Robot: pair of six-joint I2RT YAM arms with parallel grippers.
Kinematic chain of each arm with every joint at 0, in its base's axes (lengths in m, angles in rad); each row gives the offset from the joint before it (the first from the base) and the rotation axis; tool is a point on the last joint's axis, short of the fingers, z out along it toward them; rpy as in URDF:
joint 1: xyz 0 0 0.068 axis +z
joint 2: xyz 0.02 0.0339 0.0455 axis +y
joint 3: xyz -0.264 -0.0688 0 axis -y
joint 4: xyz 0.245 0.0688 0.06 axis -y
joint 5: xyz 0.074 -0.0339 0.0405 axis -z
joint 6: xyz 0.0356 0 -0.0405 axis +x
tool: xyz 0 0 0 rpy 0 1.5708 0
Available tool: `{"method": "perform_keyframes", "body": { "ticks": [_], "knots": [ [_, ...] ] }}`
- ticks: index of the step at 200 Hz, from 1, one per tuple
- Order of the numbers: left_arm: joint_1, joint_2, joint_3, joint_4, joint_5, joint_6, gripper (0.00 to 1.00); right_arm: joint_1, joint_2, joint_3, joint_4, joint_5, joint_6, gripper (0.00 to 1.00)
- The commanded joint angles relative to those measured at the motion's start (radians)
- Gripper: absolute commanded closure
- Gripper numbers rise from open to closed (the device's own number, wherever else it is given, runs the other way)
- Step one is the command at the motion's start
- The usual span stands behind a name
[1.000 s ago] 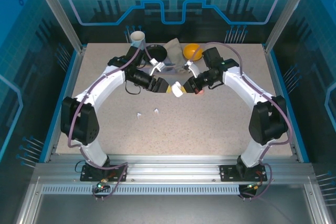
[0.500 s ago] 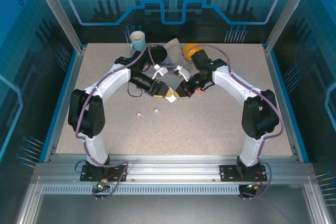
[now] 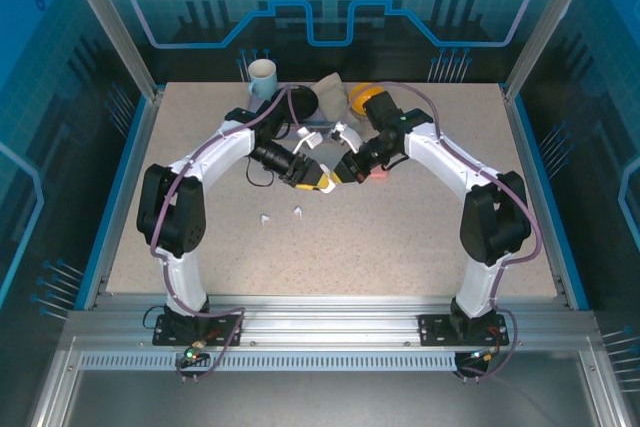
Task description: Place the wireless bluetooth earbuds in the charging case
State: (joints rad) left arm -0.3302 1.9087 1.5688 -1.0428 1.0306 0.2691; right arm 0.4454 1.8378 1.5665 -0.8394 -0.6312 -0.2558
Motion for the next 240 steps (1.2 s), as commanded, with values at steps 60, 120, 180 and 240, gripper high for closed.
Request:
{"method": "perform_keyframes", "body": {
  "ticks": [60, 120, 180, 240],
  "knots": [
    [-0.004, 0.013, -0.001, -0.004, 0.046, 0.022, 0.67, 0.021, 0.007, 0.034, -0.019, 0.007, -0.014, 1.0],
    [-0.006, -0.009, -0.026, 0.052, 0.034, -0.012, 0.89, 0.025, -0.008, 0.033, 0.001, 0.025, 0.01, 1.0],
    [0.028, -0.213, -0.18, 0.287, -0.091, -0.155, 1.0, -0.095, -0.195, -0.043, 0.144, -0.043, 0.273, 0.52],
    [0.072, -0.625, -0.51, 0.736, -0.44, -0.399, 1.0, 0.0, -0.328, -0.217, 0.209, 0.174, 0.571, 0.42]
  ]
}}
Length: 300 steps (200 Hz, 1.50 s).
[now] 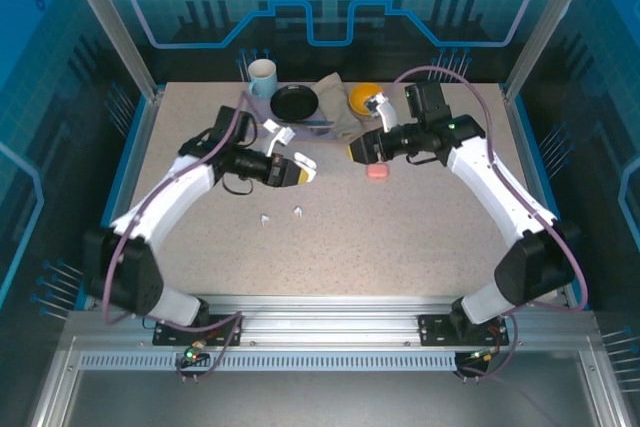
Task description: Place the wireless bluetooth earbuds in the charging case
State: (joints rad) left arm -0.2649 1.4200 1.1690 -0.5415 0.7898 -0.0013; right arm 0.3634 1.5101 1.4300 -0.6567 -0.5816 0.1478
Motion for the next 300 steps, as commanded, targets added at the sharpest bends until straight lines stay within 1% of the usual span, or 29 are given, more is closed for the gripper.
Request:
{"method": "perform_keyframes", "body": {
  "ticks": [1, 27, 45, 67, 93, 105, 123, 142, 170, 192, 222, 243, 246, 254, 300],
  "knots": [
    [0.007, -0.14, -0.113, 0.243, -0.209, -0.133, 1.0, 0.088, 0.0, -0.082, 0.025, 0.132, 0.172, 0.42],
    [0.008, -0.338, -0.294, 0.438, -0.435, -0.233, 1.0, 0.238, 0.042, -0.094, 0.032, 0.335, 0.317, 0.4],
    [0.008, -0.445, -0.384, 0.515, -0.547, -0.276, 1.0, 0.329, 0.094, -0.08, 0.05, 0.448, 0.444, 0.39],
    [0.007, -0.546, -0.453, 0.55, -0.64, -0.291, 1.0, 0.405, 0.163, -0.043, 0.065, 0.567, 0.591, 0.39],
    [0.007, -0.661, -0.533, 0.61, -0.738, -0.295, 1.0, 0.465, 0.252, 0.021, 0.054, 0.66, 0.714, 0.39],
    [0.007, -0.699, -0.573, 0.667, -0.755, -0.282, 1.0, 0.489, 0.286, 0.051, 0.047, 0.692, 0.76, 0.39],
    [0.007, -0.753, -0.652, 0.789, -0.81, -0.279, 1.0, 0.512, 0.35, 0.113, 0.038, 0.692, 0.798, 0.4],
    [0.007, -0.797, -0.727, 0.905, -0.875, -0.272, 1.0, 0.538, 0.448, 0.23, -0.035, 0.69, 0.814, 0.4],
    [0.007, -0.834, -0.795, 1.018, -0.899, -0.244, 1.0, 0.58, 0.595, 0.423, -0.171, 0.711, 0.856, 0.41],
    [0.007, -0.855, -0.82, 1.042, -0.904, -0.242, 1.0, 0.604, 0.684, 0.53, -0.253, 0.734, 0.923, 0.41],
    [0.007, -0.876, -0.828, 1.054, -0.953, -0.266, 1.0, 0.632, 0.775, 0.617, -0.312, 0.765, 1.016, 0.43],
    [0.007, -0.874, -0.825, 1.061, -0.957, -0.266, 1.0, 0.66, 0.811, 0.68, -0.356, 0.806, 1.053, 0.44],
    [0.007, -0.874, -0.825, 1.061, -0.955, -0.266, 1.0, 0.663, 0.84, 0.689, -0.365, 0.814, 1.061, 0.44],
    [0.007, -0.874, -0.825, 1.061, -0.954, -0.267, 1.0, 0.669, 0.86, 0.707, -0.381, 0.829, 1.078, 0.44],
    [0.007, -0.877, -0.825, 1.063, -0.957, -0.272, 1.0, 0.675, 0.958, 0.804, -0.398, 0.827, 1.122, 0.44]
  ]
}}
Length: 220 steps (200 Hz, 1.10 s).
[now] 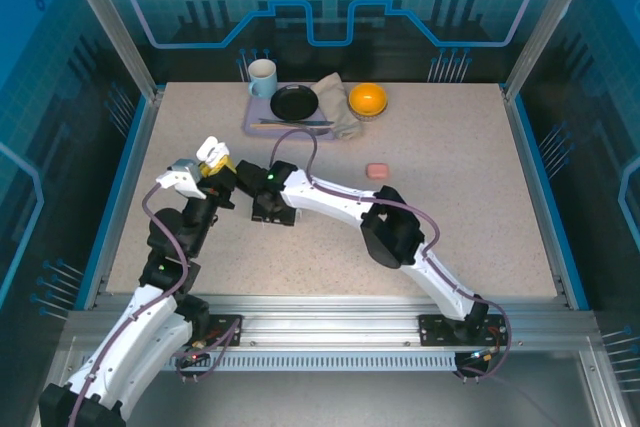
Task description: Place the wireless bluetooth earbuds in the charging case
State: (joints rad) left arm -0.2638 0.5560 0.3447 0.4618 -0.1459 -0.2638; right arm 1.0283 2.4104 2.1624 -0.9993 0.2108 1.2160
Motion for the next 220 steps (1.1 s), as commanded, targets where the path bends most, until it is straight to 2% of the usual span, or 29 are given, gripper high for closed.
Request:
{"method": "perform_keyframes", "body": {
  "ticks": [1, 63, 122, 220],
  "knots": [
    [0.006, -0.013, -0.001, 0.059, -0.021, -0.009, 1.0, 0.009, 0.06, 0.074, -0.056, 0.035, 0.054, 0.44],
    [0.006, -0.019, 0.003, 0.054, -0.033, 0.006, 1.0, 0.015, 0.179, 0.234, -0.093, 0.033, 0.056, 0.46],
    [0.006, -0.033, -0.015, 0.053, -0.054, 0.005, 1.0, 0.013, 0.225, 0.27, -0.099, 0.027, 0.055, 0.49],
    [0.006, -0.035, -0.025, 0.06, -0.073, 0.006, 1.0, 0.016, 0.265, 0.309, -0.107, 0.024, 0.052, 0.61]
  ]
}}
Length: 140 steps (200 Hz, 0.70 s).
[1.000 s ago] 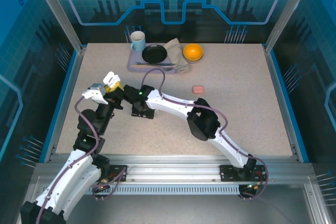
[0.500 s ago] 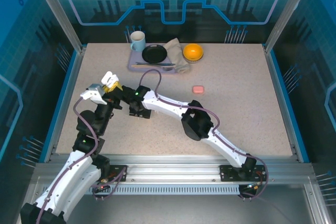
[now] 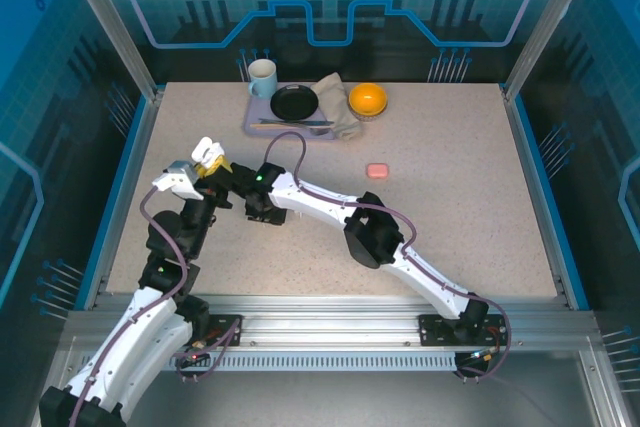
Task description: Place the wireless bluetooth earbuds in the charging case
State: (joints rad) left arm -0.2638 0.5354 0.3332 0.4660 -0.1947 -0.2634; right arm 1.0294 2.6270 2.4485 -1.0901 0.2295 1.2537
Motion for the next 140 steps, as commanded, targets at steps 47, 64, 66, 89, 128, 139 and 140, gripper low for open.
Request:
{"method": "perform_keyframes", "body": {
  "ticks": [47, 64, 66, 89, 128, 139, 140],
  "knots": [
    [0.006, -0.013, -0.013, 0.051, -0.029, 0.004, 1.0, 0.015, 0.04, 0.023, -0.022, 0.024, 0.001, 0.68],
    [0.006, -0.012, -0.013, 0.05, -0.029, 0.004, 1.0, 0.015, 0.038, 0.021, -0.025, 0.03, -0.008, 0.69],
    [0.006, -0.013, -0.013, 0.049, -0.029, 0.004, 1.0, 0.015, 0.038, 0.02, -0.026, 0.031, -0.007, 0.69],
    [0.006, -0.012, -0.01, 0.045, -0.028, 0.004, 1.0, 0.014, 0.018, -0.003, -0.021, 0.04, -0.015, 0.71],
    [0.006, -0.005, -0.007, 0.035, -0.015, 0.001, 1.0, 0.014, -0.085, -0.128, 0.033, 0.076, -0.023, 0.75],
    [0.006, -0.004, -0.003, 0.034, -0.009, 0.003, 1.0, 0.014, -0.121, -0.171, 0.052, 0.088, -0.029, 0.75],
    [0.006, -0.004, -0.002, 0.034, -0.008, 0.004, 1.0, 0.014, -0.126, -0.174, 0.053, 0.089, -0.03, 0.75]
  ]
}}
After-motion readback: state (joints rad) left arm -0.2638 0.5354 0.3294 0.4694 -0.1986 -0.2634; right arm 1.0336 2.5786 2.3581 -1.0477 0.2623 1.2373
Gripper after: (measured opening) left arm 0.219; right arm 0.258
